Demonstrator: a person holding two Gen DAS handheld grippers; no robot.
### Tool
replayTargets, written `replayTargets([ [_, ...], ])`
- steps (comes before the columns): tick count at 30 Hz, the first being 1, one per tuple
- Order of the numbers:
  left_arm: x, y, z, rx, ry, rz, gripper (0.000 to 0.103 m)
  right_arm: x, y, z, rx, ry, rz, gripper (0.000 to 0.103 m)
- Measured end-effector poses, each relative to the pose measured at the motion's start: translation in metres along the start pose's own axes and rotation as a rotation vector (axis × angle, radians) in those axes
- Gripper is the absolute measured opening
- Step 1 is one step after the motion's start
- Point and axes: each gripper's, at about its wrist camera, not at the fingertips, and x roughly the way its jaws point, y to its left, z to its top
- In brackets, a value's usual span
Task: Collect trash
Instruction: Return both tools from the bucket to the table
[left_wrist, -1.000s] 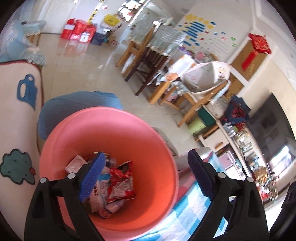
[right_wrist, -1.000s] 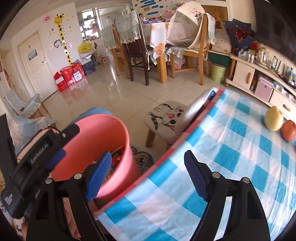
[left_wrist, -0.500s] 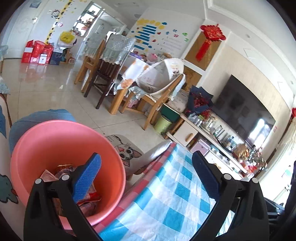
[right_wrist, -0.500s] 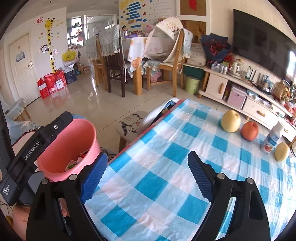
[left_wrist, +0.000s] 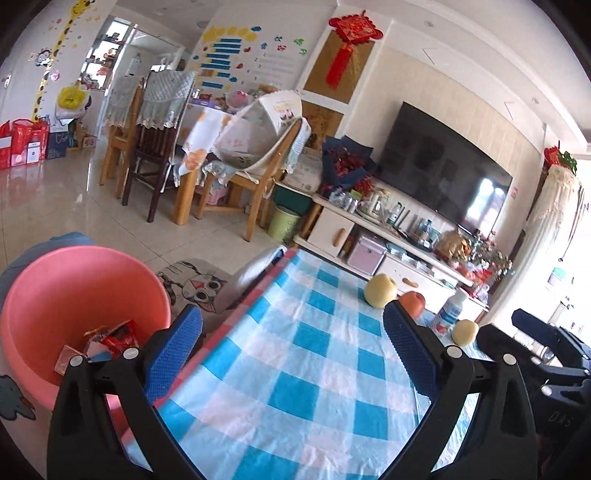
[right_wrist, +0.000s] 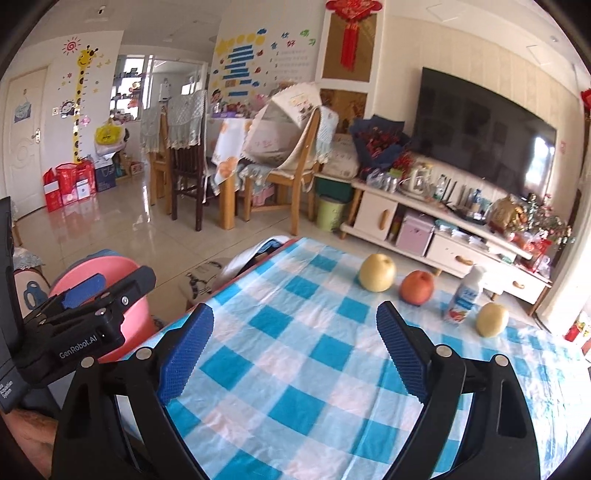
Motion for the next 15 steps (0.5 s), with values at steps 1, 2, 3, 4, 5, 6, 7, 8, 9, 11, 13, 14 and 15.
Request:
replayTargets([
  [1,-0.001,-0.005,-0.001,0.009,0.002,-0.004,0.099,-0.005,-0.006,-0.002,0.012,-0.008,-0.007,0.090],
  [2,-0.003,-0.011,-0.003,0.018,0.001,-0.007,0.099,-0.009,-0.012,-0.003,0.025,-0.013,-0.011,0.090],
  [3,-0.004,-0.016,-0.005,0.030,-0.001,-0.010,0.099,-0.012,-0.017,-0.005,0.034,-0.016,-0.015,0.090],
  [4,-0.006,-0.022,-0.007,0.044,-0.002,-0.012,0.099,-0.016,-0.023,-0.007,0.042,-0.024,-0.024,0.090],
  [5,-0.008,-0.030,-0.008,0.062,0.001,-0.015,0.099,-0.021,-0.028,-0.009,0.049,-0.032,-0.034,0.091],
  [6,-0.009,-0.036,-0.010,0.077,0.005,-0.019,0.099,-0.025,-0.033,-0.010,0.056,-0.040,-0.041,0.091],
  [7,-0.010,-0.043,-0.011,0.094,0.008,-0.022,0.099,-0.029,-0.038,-0.011,0.062,-0.045,-0.047,0.091],
  [8,-0.012,-0.053,-0.012,0.116,0.010,-0.025,0.099,-0.034,-0.043,-0.013,0.069,-0.052,-0.054,0.092],
  [9,-0.014,-0.060,-0.013,0.132,0.009,-0.024,0.099,-0.039,-0.048,-0.015,0.075,-0.058,-0.059,0.092],
  [11,-0.020,-0.073,-0.014,0.162,0.000,-0.019,0.099,-0.048,-0.058,-0.018,0.084,-0.071,-0.075,0.092],
  [13,-0.024,-0.086,-0.015,0.194,0.001,-0.008,0.099,-0.055,-0.068,-0.022,0.094,-0.085,-0.097,0.092],
  [14,-0.025,-0.093,-0.015,0.208,0.005,0.002,0.099,-0.059,-0.073,-0.024,0.102,-0.090,-0.106,0.092],
  [15,-0.026,-0.099,-0.015,0.216,0.006,0.005,0.099,-0.062,-0.080,-0.026,0.113,-0.094,-0.114,0.092],
])
